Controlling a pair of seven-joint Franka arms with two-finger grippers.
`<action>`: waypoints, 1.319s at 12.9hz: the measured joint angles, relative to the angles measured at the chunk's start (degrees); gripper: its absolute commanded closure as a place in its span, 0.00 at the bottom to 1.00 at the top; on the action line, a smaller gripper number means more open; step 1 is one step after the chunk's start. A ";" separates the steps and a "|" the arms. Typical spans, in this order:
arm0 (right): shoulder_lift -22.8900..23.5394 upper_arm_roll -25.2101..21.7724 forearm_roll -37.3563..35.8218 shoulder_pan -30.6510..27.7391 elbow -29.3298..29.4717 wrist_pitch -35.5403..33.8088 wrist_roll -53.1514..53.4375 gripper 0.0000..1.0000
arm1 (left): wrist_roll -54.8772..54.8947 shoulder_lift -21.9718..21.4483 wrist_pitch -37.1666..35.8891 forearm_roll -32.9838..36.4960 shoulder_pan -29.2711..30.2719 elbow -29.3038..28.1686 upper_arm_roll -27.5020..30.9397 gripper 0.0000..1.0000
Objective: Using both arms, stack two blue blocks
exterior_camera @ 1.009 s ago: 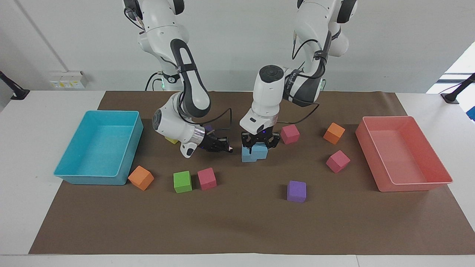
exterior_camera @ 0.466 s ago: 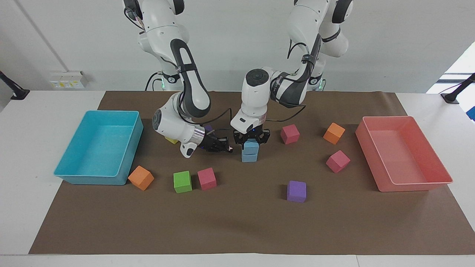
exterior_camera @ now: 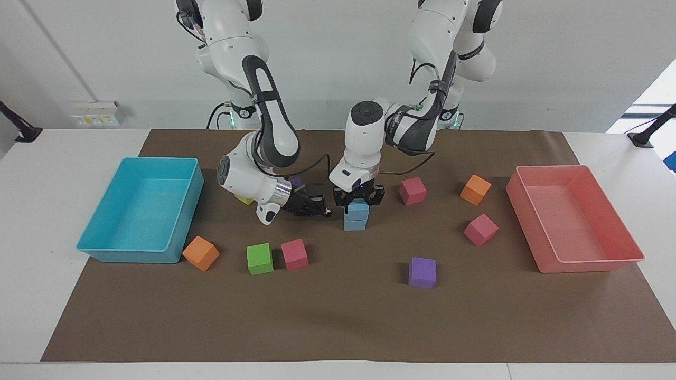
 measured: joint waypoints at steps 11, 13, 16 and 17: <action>0.00 0.00 0.00 0.00 0.00 0.00 0.00 1.00 | 0.00 0.00 0.45 0.00 -0.02 -0.20 0.00 1.00; 0.00 0.00 0.00 0.00 0.00 0.00 0.00 1.00 | 0.00 0.00 1.43 0.00 -0.02 -0.24 0.00 1.00; 0.00 0.00 0.00 0.00 0.00 0.00 0.00 1.00 | 0.36 0.00 1.81 0.00 -0.02 -0.26 0.02 1.00; 0.00 0.00 0.00 0.00 0.00 0.00 0.00 1.00 | 0.62 0.00 1.86 0.00 -0.02 -0.27 0.06 1.00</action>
